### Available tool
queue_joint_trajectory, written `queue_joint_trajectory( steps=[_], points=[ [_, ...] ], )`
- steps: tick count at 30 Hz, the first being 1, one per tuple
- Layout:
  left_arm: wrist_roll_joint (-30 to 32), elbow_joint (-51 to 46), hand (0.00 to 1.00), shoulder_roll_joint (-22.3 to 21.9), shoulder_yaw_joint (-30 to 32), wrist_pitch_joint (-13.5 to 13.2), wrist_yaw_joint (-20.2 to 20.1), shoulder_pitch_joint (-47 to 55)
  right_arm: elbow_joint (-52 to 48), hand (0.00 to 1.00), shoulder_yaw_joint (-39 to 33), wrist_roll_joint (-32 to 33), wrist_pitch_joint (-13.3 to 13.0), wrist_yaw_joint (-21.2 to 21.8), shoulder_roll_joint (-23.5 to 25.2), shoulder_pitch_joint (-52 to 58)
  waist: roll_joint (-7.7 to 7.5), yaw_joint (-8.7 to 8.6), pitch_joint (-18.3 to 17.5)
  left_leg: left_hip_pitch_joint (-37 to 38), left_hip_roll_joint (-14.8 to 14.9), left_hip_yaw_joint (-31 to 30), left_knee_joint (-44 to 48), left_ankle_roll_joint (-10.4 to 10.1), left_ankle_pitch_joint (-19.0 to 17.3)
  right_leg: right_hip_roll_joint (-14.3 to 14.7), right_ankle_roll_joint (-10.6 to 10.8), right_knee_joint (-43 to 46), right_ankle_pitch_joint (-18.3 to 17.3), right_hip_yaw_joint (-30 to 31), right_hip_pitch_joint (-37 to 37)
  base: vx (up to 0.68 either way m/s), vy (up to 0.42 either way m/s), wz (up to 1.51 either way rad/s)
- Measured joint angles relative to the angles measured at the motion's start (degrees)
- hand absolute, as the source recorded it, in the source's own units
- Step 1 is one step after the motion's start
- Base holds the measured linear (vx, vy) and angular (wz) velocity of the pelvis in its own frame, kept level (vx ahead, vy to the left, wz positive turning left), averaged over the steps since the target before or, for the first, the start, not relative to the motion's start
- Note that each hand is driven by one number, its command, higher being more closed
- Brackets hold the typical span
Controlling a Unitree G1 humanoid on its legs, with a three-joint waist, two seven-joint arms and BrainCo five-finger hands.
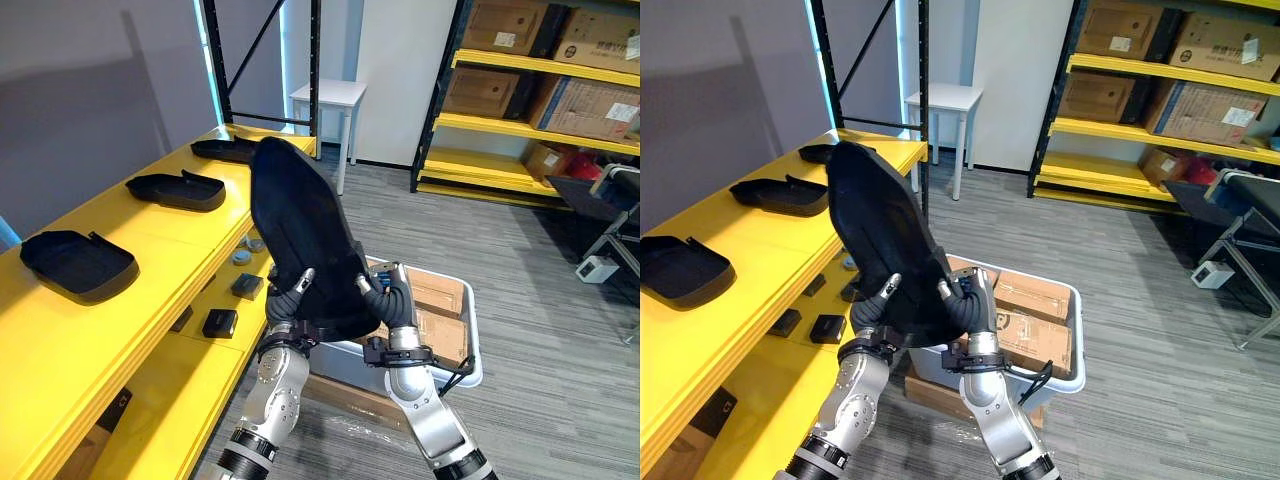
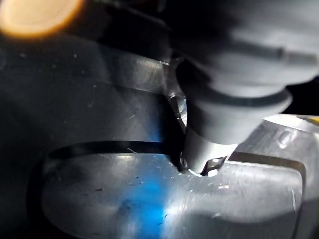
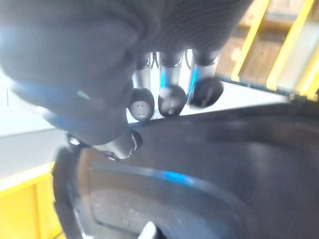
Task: Walk over and take plastic housings, then place them on the shelf
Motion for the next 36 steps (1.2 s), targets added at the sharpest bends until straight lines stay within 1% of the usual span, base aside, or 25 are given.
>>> queue_joint_trajectory(
  steps=[2, 5, 6, 7, 9, 10, 11, 12, 14, 15, 16, 17, 19, 21, 23, 26, 27, 28, 29, 30, 31, 32, 34, 35, 36],
  points=[
    [0.73, -1.81, 1.0, 0.0, 1.91, -1.31, 0.58, 0.01, 0.86, 0.0, 2.63, 2.17, -0.04, 2.61, -0.12, 2.57, -0.02, 0.26, -0.02, 0.05, 0.05, -0.64, 0.0, 0.01, 0.02, 0.08, -0.11, 0.05, -0.3, -0.54, 0.33, 0.01, -0.017, 0.14],
    [5.08, -3.88, 1.0, -0.88, 1.72, -1.31, 0.6, 0.01, 1.88, 0.0, 5.46, 4.51, -0.19, 5.57, 0.33, 3.07, 0.01, 0.6, -0.19, 0.09, -0.1, -1.61, 0.0, 0.33, 0.24, -0.14, 0.09, 0.35, -0.8, -1.57, 0.75, 0.02, -0.005, 0.19],
    [16.18, -3.88, 1.0, -1.02, 2.29, -0.19, 1.33, 1.08, 2.75, 0.0, 4.26, 7.99, -0.94, 6.64, 0.57, 3.05, 0.03, 0.55, -0.44, 0.17, -0.29, -2.08, 0.0, 0.39, 0.28, -0.55, 0.36, 1.34, -1.38, -1.89, 0.61, 0.02, 0.009, 0.16],
    [30.57, -3.57, 1.0, -1.16, 4.25, 3.38, 4.39, 3.89, 2.79, 0.0, 2.04, 8.14, -1.36, 6.64, 0.57, 3.54, 0.12, 0.38, -0.52, 0.13, -0.41, -2.32, -0.01, 0.39, 0.27, -0.61, 0.44, 1.39, -1.52, -2.08, 0.65, 0.01, 0.01, 0.13],
    [32.03, -3.08, 1.0, -1.18, 4.41, 3.99, 4.88, 4.94, 2.78, 0.0, 1.72, 8.14, -1.72, 6.58, 0.58, 3.56, 0.16, 0.39, -0.54, 0.13, -0.41, -2.45, -0.01, 0.39, 0.28, -0.6, 0.4, 1.44, -1.6, -2.27, 0.7, 0.0, -0.003, 0.08],
    [42.22, -1.08, 1.0, -1.14, 7.65, 6.22, 6.97, 6.57, 2.51, 0.0, -1.67, 10.75, -4.04, 7.62, 1.1, 5.48, 0.28, 0.41, -0.61, 0.13, -0.41, -2.82, 0.0, 0.4, 0.29, -0.57, 0.34, 1.47, -1.67, -2.81, 0.9, 0.0, -0.006, 0.1],
    [46.36, -0.84, 1.0, -0.97, 8.85, 7.3, 8.23, 7.02, 2.47, 0.0, -2.88, 12.61, -4.52, 8.1, 1.13, 6.13, 0.31, 0.28, -0.6, 0.16, -0.45, -2.9, 0.0, 0.39, 0.28, -0.57, 0.34, 1.44, -1.71, -2.93, 1.0, 0.0, -0.005, 0.1],
    [48.57, -0.84, 1.0, -0.26, 9.17, 7.91, 8.9, 7.53, 2.45, 0.0, -3.83, 14.12, -4.65, 8.28, 1.14, 6.43, 0.33, 0.27, -0.6, 0.16, -0.47, -2.96, -0.01, 0.36, 0.26, -0.56, 0.33, 1.41, -1.74, -2.99, 1.07, 0.0, 0.0, 0.04],
    [50.07, -0.84, 1.0, 0.23, 9.9, 7.98, 9.42, 8.25, 2.29, 0.0, -5.08, 14.38, -4.89, 8.51, 1.01, 6.96, 0.42, 0.39, -0.53, 0.13, -0.43, -3.19, -0.01, 0.2, 0.15, -0.57, 0.34, 1.38, -1.82, -3.2, 1.16, 0.0, -0.003, 0.07],
    [50.83, -1.1, 1.0, 0.07, 11.41, 7.96, 9.07, 8.8, 2.21, 0.0, -6.17, 14.37, -5.8, 8.92, 0.52, 8.59, 0.64, 0.48, -0.4, -0.07, -0.33, -3.64, -0.01, 0.01, 0.02, -0.5, 0.3, 1.35, -1.85, -3.57, 1.21, 0.01, -0.017, 0.23],
    [53.77, -2.6, 1.0, -0.24, 14.59, 8.85, 9.34, 10.15, 2.12, 0.0, -8.22, 16.95, -7.31, 10.83, 0.07, 11.44, 0.6, 0.27, -0.39, -0.55, -0.33, -4.52, 0.0, -0.01, 0.01, -0.47, 0.27, 1.27, -1.94, -4.59, 1.25, 0.04, -0.032, 0.4],
    [58.71, -5.13, 1.0, -0.54, 18.91, 9.8, 10.89, 12.05, 2.11, 0.0, -11.45, 25.55, -8.36, 15.49, -0.39, 15.4, 0.65, 0.16, -0.32, -1.28, -0.4, -5.74, 0.01, 0.04, 0.07, -0.54, 0.27, 1.25, -2.24, -5.65, 1.48, 0.04, -0.028, 0.46],
    [60.75, -7.59, 1.0, -0.34, 23.76, 9.89, 12.6, 14.18, 2.44, 0.0, -14.92, 32.11, -8.39, 18.56, -1.06, 19.16, 0.69, 0.48, -0.12, -1.81, -0.48, -7.04, 0.01, 0.15, 0.17, -0.58, 0.31, 1.26, -2.58, -7.05, 1.52, 0.04, -0.024, 0.42],
    [60.71, -9.56, 1.0, 0.21, 27.83, 9.91, 14.79, 16.49, 2.69, 0.0, -16.71, 36.21, -8.45, 20.89, -3.71, 19.91, 1.35, 1.82, 0.82, -1.75, -0.56, -8.28, 0.03, 0.17, 0.2, -0.59, 0.33, 1.29, -3.04, -8.26, 2.1, 0.04, -0.023, 0.32],
    [60.64, -11.41, 1.0, -0.4, 28.15, 9.5, 14.82, 17.16, 2.79, 0.0, -16.43, 36.88, -8.73, 22.08, -3.97, 19.04, 1.56, 3.19, 1.37, -2.14, -0.74, -9.57, 0.33, 0.11, 0.17, -0.68, 0.34, 1.32, -3.43, -9.75, 2.39, 0.01, -0.013, 0.36],
    [60.24, -13.83, 1.0, -1.24, 27.58, 7.63, 14.65, 17.35, 3.44, 0.0, -15.94, 36.04, -8.95, 22.04, -3.26, 14.84, 1.42, 3.48, 3.06, -6.15, -1.23, -10.77, 3.8, -0.63, -0.45, -1.27, 0.29, 1.65, -3.8, -13.28, 2.32, 0.01, -0.01, 0.67],
    [59.69, -15.23, 1.0, -1.31, 26.9, 7.39, 14.35, 17.1, 3.61, 0.0, -16.39, 33.83, -9.06, 20.86, -2.75, 12.96, 1.72, 3.19, 4.26, -8.98, 0.1, -4.5, 6.71, -0.01, -2.04, -1.68, 0.36, 1.66, -3.85, -15.95, 2.34, -0.06, 0.02, 1.04],
    [59.48, -16.51, 1.0, -1.63, 25.25, 6.81, 13.85, 16.71, 3.8, 0.0, -17.34, 31.37, -9.09, 19.21, -2.82, 11.65, 2.22, 3.07, 5.12, -11.44, 2.77, 4.44, 10.15, -0.19, -2.26, -2.08, 0.87, 2.02, -4.3, -18.6, 2.27, -0.05, 0.036, 1.21],
    [59.46, -17.48, 1.0, -1.94, 24.35, 6.03, 13.54, 16.84, 4.64, 0.0, -18.25, 29.73, -9.09, 17.91, -2.85, 10.53, 2.58, 3.23, 5.57, -12.56, 4.87, 10.8, 12.04, -0.1, -2.21, -2.56, 1.42, 2.73, -4.84, -20.22, 2.22, 0.0, 0.038, 0.98],
    [59.43, -18.05, 1.0, -2.16, 24.06, 5.57, 13.21, 17.0, 5.29, 0.0, -18.63, 28.9, -9.03, 16.87, -2.87, 9.79, 2.76, 3.31, 5.74, -13.07, 5.83, 14.18, 12.89, 0.4, -2.26, -2.99, 1.88, 3.39, -5.33, -20.92, 2.2, 0.08, 0.093, 0.74],
    [59.15, -19.57, 1.0, -2.22, 24.11, 5.26, 12.38, 17.46, 5.51, 0.0, -19.41, 27.19, -9.02, 15.15, -2.59, 8.99, 2.85, 3.96, 5.84, -13.63, 6.31, 17.46, 13.72, 1.61, -2.81, -4.13, 2.81, 4.73, -6.3, -22.52, 2.07, 0.13, 0.142, 0.56],
    [58.23, -21.56, 1.0, -2.21, 24.31, 5.17, 11.89, 18.24, 5.31, 0.0, -19.77, 25.6, -9.02, 13.88, -2.27, 8.3, 2.69, 4.77, 5.9, -13.62, 5.14, 17.53, 13.61, 2.24, -3.23, -5.33, 3.59, 5.51, -6.82, -23.25, 2.11, 0.15, 0.15, 0.47],
    [57.63, -24.6, 1.0, -2.16, 24.74, 4.85, 11.08, 19.28, 4.49, 0.0, -20.54, 25.3, -9.02, 12.88, -1.37, 7.55, 2.61, 5.15, 5.87, -13.62, 2.75, 16.06, 12.44, 3.14, -2.99, -7.02, 4.54, 6.08, -7.42, -24.9, 2.6, 0.2, 0.141, 0.58],
    [57.18, -27.16, 1.0, -2.11, 24.74, 4.05, 10.31, 19.95, 4.46, 0.0, -21.59, 25.13, -9.02, 12.11, -0.59, 6.75, 2.34, 5.29, 5.94, -13.17, 0.71, 14.43, 11.26, 3.7, -2.63, -8.37, 5.16, 6.11, -7.73, -27.03, 3.72, 0.28, 0.143, 1.04],
    [57.17, -29.14, 1.0, -2.06, 24.42, 3.25, 9.65, 20.02, 4.57, 0.0, -23.19, 23.97, -8.99, 11.48, 0.37, 6.13, 2.12, 5.83, 6.05, -12.85, -0.95, 12.55, 11.12, 4.47, -3.06, -9.85, 6.52, 7.9, -7.48, -29.3, 4.82, 0.25, 0.11, 0.94]
  ],
)
